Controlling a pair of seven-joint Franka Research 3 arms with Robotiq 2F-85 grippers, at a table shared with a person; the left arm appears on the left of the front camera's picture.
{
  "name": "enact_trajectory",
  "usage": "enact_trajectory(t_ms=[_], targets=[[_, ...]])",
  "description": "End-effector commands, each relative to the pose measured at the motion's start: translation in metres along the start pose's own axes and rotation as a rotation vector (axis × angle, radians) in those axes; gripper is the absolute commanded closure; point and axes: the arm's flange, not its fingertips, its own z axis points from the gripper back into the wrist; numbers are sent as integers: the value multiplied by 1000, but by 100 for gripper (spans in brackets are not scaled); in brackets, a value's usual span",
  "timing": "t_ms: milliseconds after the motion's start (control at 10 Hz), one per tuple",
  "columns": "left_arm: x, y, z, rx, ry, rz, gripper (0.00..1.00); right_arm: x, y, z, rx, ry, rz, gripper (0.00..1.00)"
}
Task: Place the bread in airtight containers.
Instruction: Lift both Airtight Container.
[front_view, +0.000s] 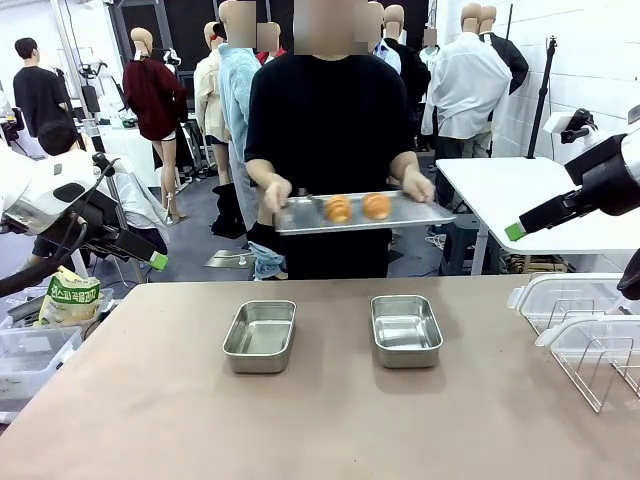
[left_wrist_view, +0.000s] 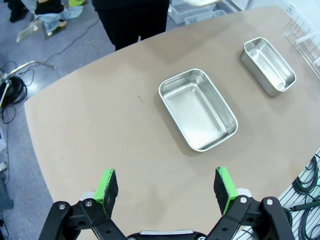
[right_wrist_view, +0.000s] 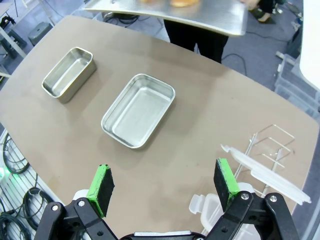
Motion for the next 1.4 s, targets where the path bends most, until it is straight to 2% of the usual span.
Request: enact_trajectory(t_ms=[0,1300], targets=[[-1,2,1,-5,-4,0,0,0,0,0,14,-5,-6,0],[-1,2,1,-5,-4,0,0,0,0,0,14,-5,-6,0]])
